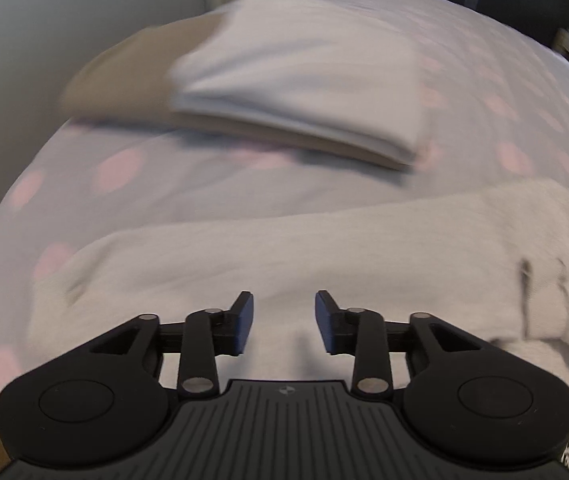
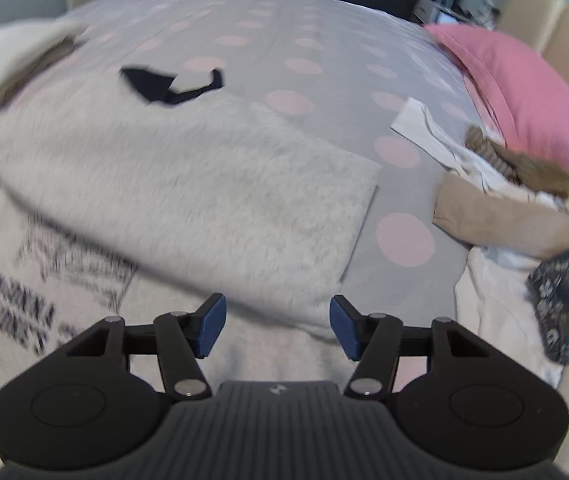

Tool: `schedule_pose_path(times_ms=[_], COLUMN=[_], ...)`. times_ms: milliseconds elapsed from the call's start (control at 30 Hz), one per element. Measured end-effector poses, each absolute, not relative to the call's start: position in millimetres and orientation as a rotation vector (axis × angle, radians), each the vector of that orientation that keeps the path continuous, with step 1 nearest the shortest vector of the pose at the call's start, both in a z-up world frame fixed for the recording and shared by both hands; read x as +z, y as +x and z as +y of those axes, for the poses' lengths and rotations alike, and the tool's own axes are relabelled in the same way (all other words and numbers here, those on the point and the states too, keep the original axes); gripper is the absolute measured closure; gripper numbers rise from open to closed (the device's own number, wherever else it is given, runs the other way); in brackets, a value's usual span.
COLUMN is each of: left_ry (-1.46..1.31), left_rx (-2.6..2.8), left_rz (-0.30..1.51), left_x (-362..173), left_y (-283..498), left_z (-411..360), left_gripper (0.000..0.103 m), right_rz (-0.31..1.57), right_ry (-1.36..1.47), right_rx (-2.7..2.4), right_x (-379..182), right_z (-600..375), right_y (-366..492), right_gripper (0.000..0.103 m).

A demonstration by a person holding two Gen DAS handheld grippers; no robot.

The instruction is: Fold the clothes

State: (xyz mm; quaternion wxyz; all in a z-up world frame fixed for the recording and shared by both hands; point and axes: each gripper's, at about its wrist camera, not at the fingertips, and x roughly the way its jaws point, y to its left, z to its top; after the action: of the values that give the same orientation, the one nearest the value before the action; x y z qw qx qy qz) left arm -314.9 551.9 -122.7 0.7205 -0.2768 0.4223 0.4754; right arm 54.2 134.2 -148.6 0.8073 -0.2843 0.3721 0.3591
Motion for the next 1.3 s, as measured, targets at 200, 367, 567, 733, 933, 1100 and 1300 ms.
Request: schedule_pose_path(times_ms=[200, 367, 567, 733, 933, 1100, 1300], left_ry=[-0.755, -0.846, -0.984, -1.078, -1.166, -1.097, -0.953], left_rx=[1.192, 1.361, 1.458, 1.474, 1.446, 1.44, 1.392], left_rz=[0.809, 0.708, 0.674, 0.722, 0.716, 0.713, 0.581], left_x=[-108, -108, -128, -157, -188, -180, -130], left_y=[-395, -460, -500, -507, -500, -478, -443], left_z=[577, 594, 605, 612, 612, 609, 590], left_gripper=[0.062, 0.06, 0.06, 0.059, 0.059, 0.092, 0.098], right_rz=[0.774, 0.77, 0.806, 0.83, 0.851, 0.843, 0.848], right_ry=[-0.7, -0.678, -0.656, -0.671, -0.704, -0.725, -0.716], right_rx=[0.76, 0.763, 0.79, 0.803, 0.827, 0.827, 0.835], right_x=[-157, -153, -162, -175, -189, -192, -193], right_z=[127, 121, 124, 129, 135, 138, 138], right_y=[37, 22, -2, -21, -36, -36, -34], right_gripper=[0.042, 0.027, 0.027, 0.027, 0.027, 0.027, 0.027])
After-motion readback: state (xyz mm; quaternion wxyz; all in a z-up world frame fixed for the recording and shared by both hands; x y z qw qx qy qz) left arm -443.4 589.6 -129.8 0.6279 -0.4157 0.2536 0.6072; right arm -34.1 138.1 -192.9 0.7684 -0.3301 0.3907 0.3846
